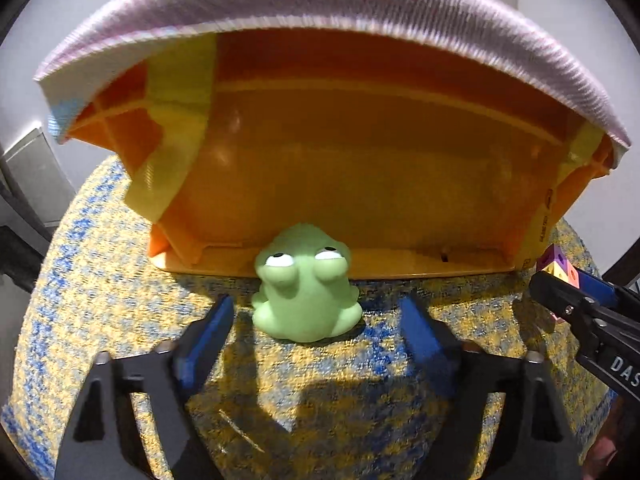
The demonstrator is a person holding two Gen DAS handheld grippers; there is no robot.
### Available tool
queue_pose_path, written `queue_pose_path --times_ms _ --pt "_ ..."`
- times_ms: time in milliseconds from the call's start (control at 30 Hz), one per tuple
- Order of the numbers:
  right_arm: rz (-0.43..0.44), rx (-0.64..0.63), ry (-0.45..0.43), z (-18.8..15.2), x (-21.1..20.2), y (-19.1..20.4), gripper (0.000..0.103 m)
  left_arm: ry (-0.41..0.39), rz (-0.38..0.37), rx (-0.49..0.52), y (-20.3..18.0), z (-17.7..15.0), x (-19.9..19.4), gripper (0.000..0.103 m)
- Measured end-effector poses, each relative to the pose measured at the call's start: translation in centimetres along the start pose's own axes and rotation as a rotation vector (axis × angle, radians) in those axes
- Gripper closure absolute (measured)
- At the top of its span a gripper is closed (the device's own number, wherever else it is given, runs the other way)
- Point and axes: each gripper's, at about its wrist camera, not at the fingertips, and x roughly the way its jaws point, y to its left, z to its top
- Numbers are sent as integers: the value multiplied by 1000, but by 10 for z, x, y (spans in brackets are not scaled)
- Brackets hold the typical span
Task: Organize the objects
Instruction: 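Grasp the four-cube block with the right tool while the left tool grasps the green frog, then lift and carry the frog and cube block over the basket with both tools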
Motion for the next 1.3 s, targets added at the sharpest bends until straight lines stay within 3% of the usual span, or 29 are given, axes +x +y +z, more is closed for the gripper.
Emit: queue_pose_path --times_ms 100,867,1000,1300 --pt "10 6 3 2 1 3 47 14 -1 -17 4 1 7 47" --pt "59 -28 -28 7 -11 46 47 -60 55 -24 19 -6 -41 50" --pt "70 -28 -41 8 -10 4 47 -69 56 -24 19 -7 -49 50" --pt "93 -36 -80 -6 -39 0 47 -107 76 -24 9 -11 -78 50"
